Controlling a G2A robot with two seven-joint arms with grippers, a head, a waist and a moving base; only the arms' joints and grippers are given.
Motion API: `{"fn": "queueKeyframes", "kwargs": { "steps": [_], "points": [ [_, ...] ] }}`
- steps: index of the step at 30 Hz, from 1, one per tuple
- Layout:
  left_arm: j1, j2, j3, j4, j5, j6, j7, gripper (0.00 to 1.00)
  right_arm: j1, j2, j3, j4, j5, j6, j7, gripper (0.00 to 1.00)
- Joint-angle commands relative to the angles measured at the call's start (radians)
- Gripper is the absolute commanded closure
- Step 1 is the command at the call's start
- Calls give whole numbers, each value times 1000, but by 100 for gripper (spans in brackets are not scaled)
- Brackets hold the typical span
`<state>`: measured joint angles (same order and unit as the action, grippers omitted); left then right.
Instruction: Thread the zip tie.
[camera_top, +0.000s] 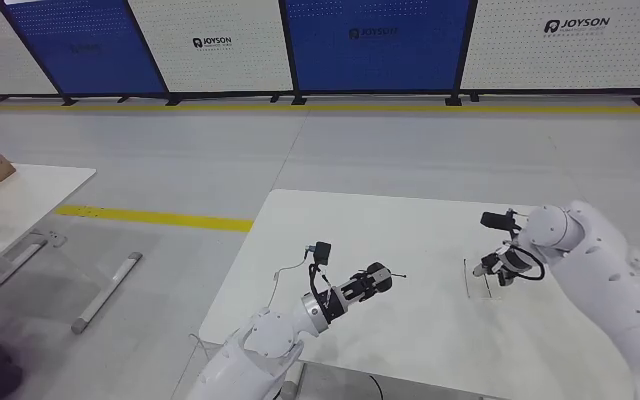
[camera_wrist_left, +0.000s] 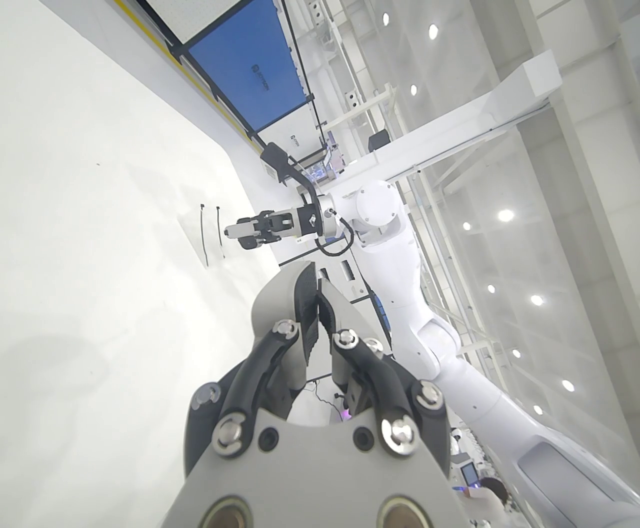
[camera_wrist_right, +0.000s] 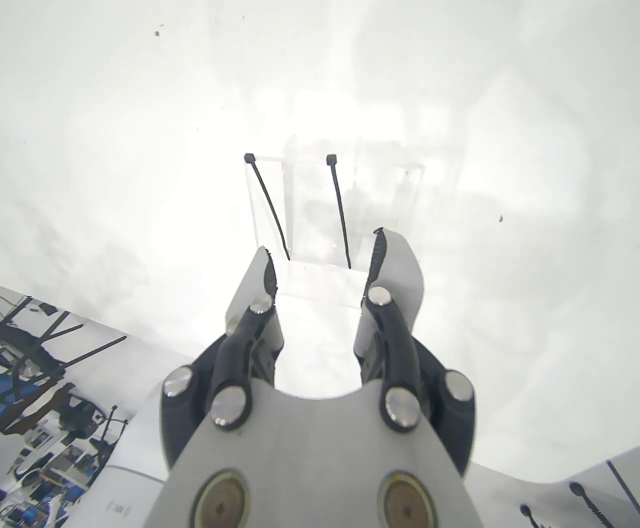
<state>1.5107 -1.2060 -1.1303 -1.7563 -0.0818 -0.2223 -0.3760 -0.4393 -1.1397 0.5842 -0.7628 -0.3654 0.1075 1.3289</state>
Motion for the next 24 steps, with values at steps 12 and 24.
{"fn": "queueKeyframes", "kwargs": {
  "steps": [12,24],
  "points": [
    [0,0,0,0,0,0,0,100,49,-79,-53,148,-8,-13,3,64],
    [0,0,0,0,0,0,0,100,85,-152,-84,291,-13,-43,0,65]
  ]
}}
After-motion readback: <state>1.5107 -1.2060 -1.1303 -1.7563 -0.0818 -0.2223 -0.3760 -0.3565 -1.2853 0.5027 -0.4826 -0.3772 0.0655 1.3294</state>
